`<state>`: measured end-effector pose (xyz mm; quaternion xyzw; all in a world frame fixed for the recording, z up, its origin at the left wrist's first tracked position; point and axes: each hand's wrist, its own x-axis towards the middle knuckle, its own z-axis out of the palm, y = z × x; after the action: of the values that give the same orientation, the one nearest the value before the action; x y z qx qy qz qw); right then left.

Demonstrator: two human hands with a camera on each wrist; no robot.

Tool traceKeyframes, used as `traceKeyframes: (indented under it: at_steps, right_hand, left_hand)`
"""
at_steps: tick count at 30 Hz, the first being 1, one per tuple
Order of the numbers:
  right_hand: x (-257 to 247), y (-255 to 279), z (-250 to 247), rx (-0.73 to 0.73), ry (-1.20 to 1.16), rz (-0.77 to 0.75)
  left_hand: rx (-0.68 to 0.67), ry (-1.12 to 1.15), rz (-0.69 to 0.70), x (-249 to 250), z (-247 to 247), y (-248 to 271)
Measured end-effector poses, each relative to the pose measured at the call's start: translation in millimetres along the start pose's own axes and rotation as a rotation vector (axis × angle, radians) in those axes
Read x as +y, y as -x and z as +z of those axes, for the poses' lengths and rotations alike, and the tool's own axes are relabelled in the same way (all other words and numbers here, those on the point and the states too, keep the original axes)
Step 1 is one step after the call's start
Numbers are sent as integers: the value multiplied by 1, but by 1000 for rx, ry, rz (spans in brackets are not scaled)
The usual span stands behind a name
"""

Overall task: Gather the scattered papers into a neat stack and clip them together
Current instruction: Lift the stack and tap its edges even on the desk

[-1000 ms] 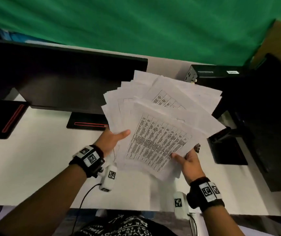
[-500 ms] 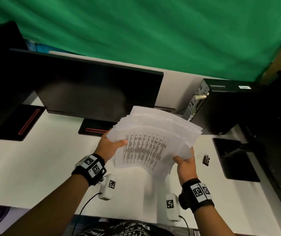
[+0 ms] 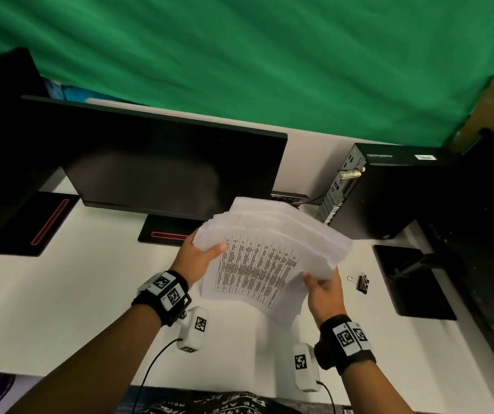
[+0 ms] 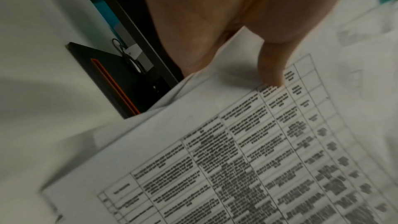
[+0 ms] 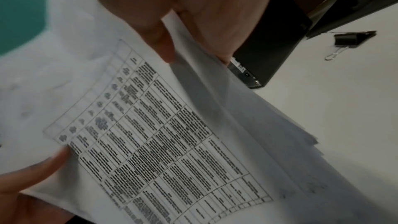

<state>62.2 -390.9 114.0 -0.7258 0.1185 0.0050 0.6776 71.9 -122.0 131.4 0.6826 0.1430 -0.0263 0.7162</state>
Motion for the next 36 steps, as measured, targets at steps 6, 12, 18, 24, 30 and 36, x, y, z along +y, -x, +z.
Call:
traceKeyframes:
  at_steps: [6, 12, 18, 24, 30, 36]
  right_hand:
    - [-31, -1, 3, 28, -83, -150]
    - [-12, 4, 9, -20, -37, -88]
    - [-15, 2, 10, -8, -16, -66]
    - [-11, -2, 9, -42, -38, -37]
    - [-12, -2, 6, -56, -115, -44]
    - [-17, -4, 8, -71, -141, -63]
  left_hand:
    - [54, 22, 113, 17, -1, -1]
    - [47, 65, 52, 10, -5, -1]
    - [7, 82, 65, 14, -7, 1]
    - [-46, 85, 138, 21, -6, 6]
    - [-65, 71, 104, 18, -13, -2]
    - [-6, 64, 83, 19, -7, -5]
